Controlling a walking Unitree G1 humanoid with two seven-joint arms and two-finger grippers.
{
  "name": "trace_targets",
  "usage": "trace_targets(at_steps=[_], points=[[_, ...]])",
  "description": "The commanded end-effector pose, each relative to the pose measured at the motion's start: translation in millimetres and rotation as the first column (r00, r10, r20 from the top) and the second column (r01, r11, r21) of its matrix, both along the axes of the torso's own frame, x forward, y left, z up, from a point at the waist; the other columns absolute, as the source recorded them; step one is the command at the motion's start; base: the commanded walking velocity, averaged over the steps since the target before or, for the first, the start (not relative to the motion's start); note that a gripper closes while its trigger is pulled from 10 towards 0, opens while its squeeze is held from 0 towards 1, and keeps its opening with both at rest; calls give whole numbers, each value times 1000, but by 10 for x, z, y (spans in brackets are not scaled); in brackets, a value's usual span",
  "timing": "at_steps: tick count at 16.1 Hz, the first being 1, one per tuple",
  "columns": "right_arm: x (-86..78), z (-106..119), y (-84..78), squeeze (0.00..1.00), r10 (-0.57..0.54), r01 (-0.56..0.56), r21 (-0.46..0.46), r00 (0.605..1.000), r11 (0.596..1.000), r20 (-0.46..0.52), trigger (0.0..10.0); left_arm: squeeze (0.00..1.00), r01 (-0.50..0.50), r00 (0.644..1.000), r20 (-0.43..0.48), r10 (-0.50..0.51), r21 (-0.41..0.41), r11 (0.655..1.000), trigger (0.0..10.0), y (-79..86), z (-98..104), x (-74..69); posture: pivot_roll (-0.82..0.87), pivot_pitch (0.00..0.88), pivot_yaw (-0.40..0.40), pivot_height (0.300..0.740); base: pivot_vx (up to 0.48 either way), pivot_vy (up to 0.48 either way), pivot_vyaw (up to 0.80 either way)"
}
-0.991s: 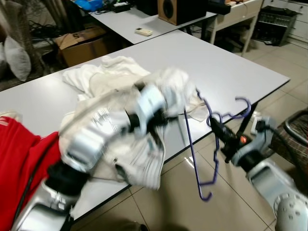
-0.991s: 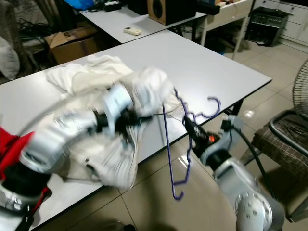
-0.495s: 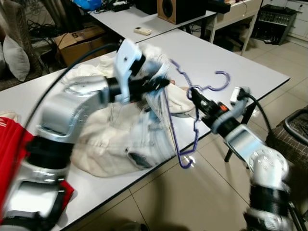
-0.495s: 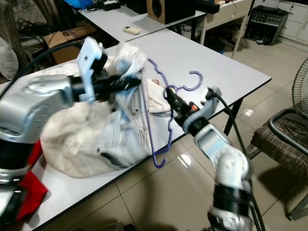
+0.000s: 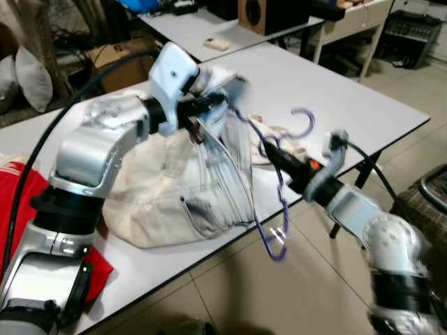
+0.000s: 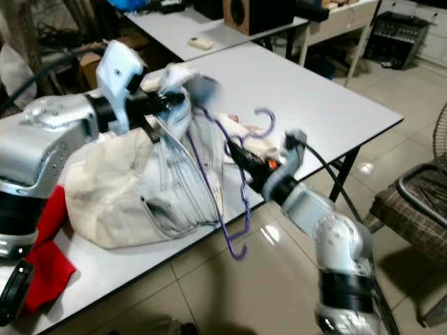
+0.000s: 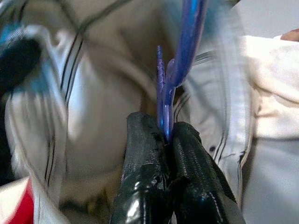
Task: Hang hanger
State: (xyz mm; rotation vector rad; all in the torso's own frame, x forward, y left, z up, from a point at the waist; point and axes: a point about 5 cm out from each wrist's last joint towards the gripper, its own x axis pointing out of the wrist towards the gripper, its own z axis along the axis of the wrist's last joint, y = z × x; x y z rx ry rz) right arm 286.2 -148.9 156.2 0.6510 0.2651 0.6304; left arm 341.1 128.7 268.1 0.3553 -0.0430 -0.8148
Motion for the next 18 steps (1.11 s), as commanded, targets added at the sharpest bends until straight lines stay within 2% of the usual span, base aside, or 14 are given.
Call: trace_targets(at_steps=[1, 3, 4, 6, 7, 8, 10, 13, 15, 18], points=[[-78, 87, 13, 0, 43, -43, -2, 998, 999, 42, 10000, 0, -11, 1000, 26, 10, 16, 1000, 0, 18, 29, -2, 13, 8, 109, 740, 0, 0, 0], [-125, 80, -2, 0, 53, -53, -7, 997, 999, 49, 10000, 0, 14, 1000, 19, -15, 23, 1000, 0, -13, -8, -20, 5, 8, 117, 740, 0, 0, 0], [-126, 47, -59, 0, 31, -32, 19, 999, 999, 35, 10000, 0, 184, 983, -19, -183, 40, 982, 0, -173, -109, -164, 1, 9, 120, 740, 0, 0, 0], [-94, 42, -75, 0, 19, -21, 37, 999, 999, 31, 10000, 0, 272, 962, -51, -269, 79, 959, 0, -232, -186, -251, 2, 11, 118, 740, 0, 0, 0], [-17, 55, -81, 0, 4, -5, 68, 1000, 998, 28, 10000, 0, 337, 939, -111, -326, 109, 935, 0, -243, -268, -326, 2, 11, 118, 740, 0, 0, 0], [61, 72, -83, 0, -12, 9, 90, 1000, 996, 28, 10000, 0, 376, 921, -157, -356, 124, 918, 0, -229, -325, -382, 11, 11, 109, 740, 0, 0, 0], [154, 98, -85, 0, -40, 36, 122, 999, 992, 29, 10000, 0, 392, 912, -188, -365, 133, 910, 0, -196, -367, -424, 19, 13, 102, 740, 0, 0, 0], [313, 106, -64, 0, -108, 105, 235, 994, 966, 0, 10000, 0, 443, 880, -245, -407, 111, 890, 0, -177, -398, -515, 25, 14, 96, 740, 0, 0, 0], [393, 82, 80, 0, -108, 120, 345, 993, 931, -52, 10000, 0, 456, 868, -252, -428, 64, 887, 0, -263, -415, -550, 34, 18, 93, 740, 0, 0, 0], [514, 11, 310, 0, -186, 211, 363, 977, 908, -104, 10000, 0, 508, 828, -271, -491, -11, 861, 0, -437, -423, -616, 30, 20, 104, 740, 0, 0, 0]])
